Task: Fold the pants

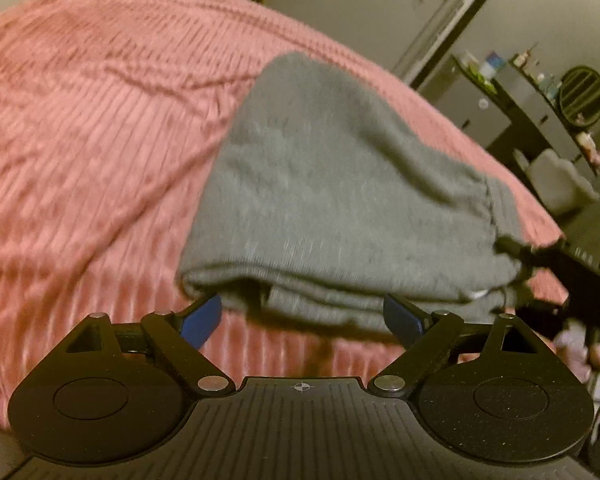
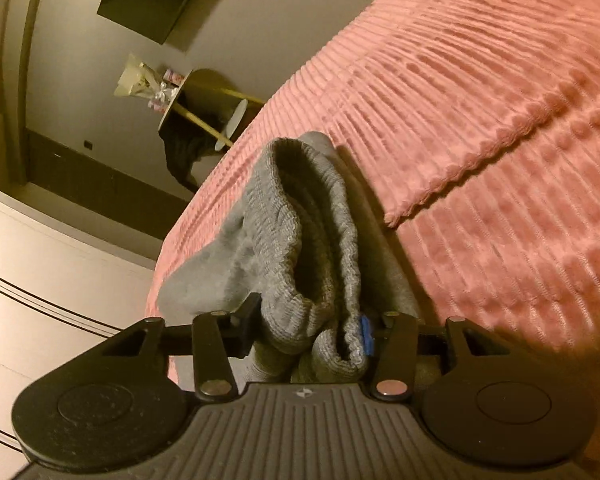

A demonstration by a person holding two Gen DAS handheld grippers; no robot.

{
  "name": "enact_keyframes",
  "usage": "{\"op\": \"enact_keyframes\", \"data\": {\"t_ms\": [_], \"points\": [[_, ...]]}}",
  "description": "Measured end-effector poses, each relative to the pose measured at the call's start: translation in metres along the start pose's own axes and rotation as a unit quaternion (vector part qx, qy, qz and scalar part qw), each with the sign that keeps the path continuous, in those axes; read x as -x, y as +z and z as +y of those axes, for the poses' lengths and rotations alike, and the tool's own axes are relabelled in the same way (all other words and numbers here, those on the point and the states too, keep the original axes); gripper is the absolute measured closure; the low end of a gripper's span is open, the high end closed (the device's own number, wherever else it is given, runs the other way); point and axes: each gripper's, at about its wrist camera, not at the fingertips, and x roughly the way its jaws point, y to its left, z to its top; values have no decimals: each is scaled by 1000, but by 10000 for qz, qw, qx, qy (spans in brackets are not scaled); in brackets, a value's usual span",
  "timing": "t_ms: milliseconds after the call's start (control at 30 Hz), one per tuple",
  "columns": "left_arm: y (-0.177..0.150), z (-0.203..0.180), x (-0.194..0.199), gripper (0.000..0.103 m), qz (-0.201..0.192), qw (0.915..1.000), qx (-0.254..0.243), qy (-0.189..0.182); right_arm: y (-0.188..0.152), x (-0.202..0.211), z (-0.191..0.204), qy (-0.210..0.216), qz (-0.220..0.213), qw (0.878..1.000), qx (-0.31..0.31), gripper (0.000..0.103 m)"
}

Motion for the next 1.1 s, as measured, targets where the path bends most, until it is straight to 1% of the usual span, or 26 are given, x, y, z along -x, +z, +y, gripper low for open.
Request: {"op": "enact_keyframes", "data": {"t_ms": [33,100,133,167,200,267,333,367,400,433,467,500,567,633,767,833,867,900,933,1000,1033,1067,1100], "points": [[0,0,-2,15,-14,10000,26,25,0,0,-3,36,24,10000,-70,50],[3,4,-7,18,-111,9998,150,-112,1,-5,-4,82,28,9998,-190,50],[5,6,-14,22,-43,9996,235,-120,1,-7,-5,110,31,9996,-264,49],[6,7,-21,28,67,9995,288,-144,1,-7,-6,145,26,9992,-358,49],[5,6,-28,29,143,9992,298,-203,1,-7,-8,194,14,9989,-419,49],[5,5,-38,29,235,9992,269,-204,1,-7,-7,314,8,9980,-550,49],[7,5,-43,28,191,9992,276,-233,0,-7,-11,417,30,9973,-608,40],[8,8,-44,33,145,9989,362,-278,-1,-11,-11,441,124,9972,-591,39],[10,10,-44,44,95,9984,470,-310,-1,-12,-13,425,207,9974,-551,38],[10,13,-44,47,68,9980,534,-333,-1,-13,-9,356,227,9981,-450,42],[10,16,-43,55,25,9975,600,-365,-2,-12,-3,212,205,9993,-235,48],[10,17,-41,69,-54,9972,635,-383,-3,-11,3,91,178,9998,-5,57],[11,17,-32,79,-311,9965,670,-393,-6,-5,19,-75,67,9989,466,59],[11,16,-21,81,-562,9958,608,-383,-10,6,37,-128,-124,9963,844,61],[6,5,-2,82,-983,9942,276,-331,-11,28,59,60,-556,9925,1089,61],[6,3,2,83,-1071,9938,166,-251,-12,35,59,181,-643,9918,1088,61],[5,2,2,85,-1084,9940,106,-116,-14,35,55,144,-637,9919,1087,61],[6,3,0,92,-1047,9945,100,29,-13,33,50,35,-597,9922,1095,61],[6,5,-2,92,-985,9948,121,222,-15,27,42,-123,-526,9928,1070,61],[7,8,-7,92,-829,9960,200,282,-17,9,22,-571,-181,9952,776,61],[6,6,-7,92,-808,9963,102,286,-17,1,11,-747,22,9959,501,60],[5,1,-5,91,-809,9961,-52,341,-14,1,4,-646,45,9975,283,60],[4,-4,-2,87,-786,9959,-203,400,-12,4,7,-598,29,9975,365,59]]}}
